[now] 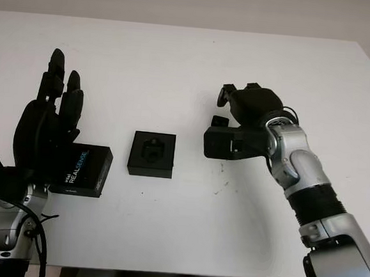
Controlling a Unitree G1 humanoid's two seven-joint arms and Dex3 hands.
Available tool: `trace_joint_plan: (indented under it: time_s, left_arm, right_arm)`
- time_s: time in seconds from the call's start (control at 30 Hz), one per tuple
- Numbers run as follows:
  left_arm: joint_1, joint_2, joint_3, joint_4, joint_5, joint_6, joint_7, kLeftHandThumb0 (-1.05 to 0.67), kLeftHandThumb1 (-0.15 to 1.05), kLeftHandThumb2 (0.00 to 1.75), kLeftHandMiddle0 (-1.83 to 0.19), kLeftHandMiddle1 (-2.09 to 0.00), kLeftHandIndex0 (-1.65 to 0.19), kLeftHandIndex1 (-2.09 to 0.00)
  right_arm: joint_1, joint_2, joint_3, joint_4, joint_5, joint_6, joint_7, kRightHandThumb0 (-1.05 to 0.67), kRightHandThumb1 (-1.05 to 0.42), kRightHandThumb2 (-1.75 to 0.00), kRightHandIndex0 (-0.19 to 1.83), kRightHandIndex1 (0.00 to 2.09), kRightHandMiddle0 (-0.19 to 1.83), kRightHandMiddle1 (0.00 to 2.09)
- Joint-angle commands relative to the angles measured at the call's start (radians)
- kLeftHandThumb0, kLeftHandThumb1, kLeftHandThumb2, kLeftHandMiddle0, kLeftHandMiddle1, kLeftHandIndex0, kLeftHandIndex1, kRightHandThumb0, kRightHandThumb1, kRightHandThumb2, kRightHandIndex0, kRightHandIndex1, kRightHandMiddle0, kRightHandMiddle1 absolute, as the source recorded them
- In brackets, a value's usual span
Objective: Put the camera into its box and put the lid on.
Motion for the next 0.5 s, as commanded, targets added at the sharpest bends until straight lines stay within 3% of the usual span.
trace_joint_plan:
  time_s: [0.0, 0.07, 0.13, 0.2, 0.23, 0.3, 0.33, 0.4, 0.47]
  left_arm:
    - [0.006, 0.002, 0.001, 0.006, 0.006, -0.014, -0.003, -0.64, 1.05, 0.38, 0.19, -0.04, 0.19, -0.01]
    - [0.008, 0.003, 0.002, 0.004, 0.001, -0.012, -0.006, -0.63, 1.05, 0.38, 0.19, -0.04, 0.19, -0.01]
    - [0.004, 0.002, 0.006, 0.009, -0.004, -0.014, -0.007, -0.63, 1.05, 0.38, 0.19, -0.04, 0.19, -0.01]
    - [0.005, -0.001, 0.005, 0.006, 0.004, -0.010, 0.004, -0.63, 1.05, 0.38, 0.19, -0.04, 0.19, -0.01]
    - [0.006, -0.002, 0.004, 0.004, 0.009, -0.010, 0.009, -0.63, 1.05, 0.37, 0.19, -0.05, 0.19, -0.01]
    - [0.007, -0.002, 0.003, 0.008, 0.008, -0.014, 0.008, -0.63, 1.05, 0.37, 0.18, -0.05, 0.19, -0.01]
    - [0.006, -0.002, 0.004, 0.011, 0.005, -0.017, 0.005, -0.62, 1.05, 0.37, 0.19, -0.05, 0.19, -0.01]
    - [0.006, -0.002, 0.004, 0.009, 0.001, -0.016, 0.003, -0.62, 1.05, 0.37, 0.19, -0.04, 0.19, 0.00]
    - [0.006, -0.002, 0.005, 0.008, -0.002, -0.014, 0.002, -0.61, 1.05, 0.37, 0.19, -0.04, 0.19, 0.00]
  right_arm:
    - [0.005, 0.008, -0.004, 0.018, 0.020, -0.007, -0.010, -0.64, -0.90, -0.05, 0.04, 0.87, 0.06, 0.83]
    - [0.006, 0.013, -0.009, 0.032, 0.038, -0.013, -0.014, -0.63, -0.90, -0.05, 0.00, 0.93, 0.05, 0.84]
    - [0.004, 0.015, -0.006, 0.045, 0.045, -0.018, -0.024, -0.64, -0.91, -0.05, -0.11, 1.17, 0.00, 0.98]
    - [0.001, 0.016, -0.001, 0.063, 0.047, -0.024, -0.038, -0.65, -0.91, -0.05, -0.14, 1.25, -0.02, 1.06]
    - [0.000, 0.016, 0.001, 0.071, 0.048, -0.028, -0.044, -0.66, -0.91, -0.05, -0.17, 1.34, -0.08, 1.24]
    - [-0.003, 0.014, 0.006, 0.083, 0.044, -0.040, -0.057, -0.67, -0.92, -0.06, -0.19, 1.39, -0.13, 1.37]
    - [-0.003, 0.012, 0.008, 0.087, 0.042, -0.045, -0.064, -0.67, -0.93, -0.06, -0.19, 1.46, -0.16, 1.52]
    - [0.000, 0.012, 0.006, 0.099, 0.041, -0.063, -0.100, -0.66, -0.93, -0.06, -0.19, 1.51, -0.17, 1.64]
    - [0.003, 0.013, 0.004, 0.111, 0.043, -0.079, -0.134, -0.62, -0.94, -0.05, -0.19, 1.71, -0.11, 1.73]
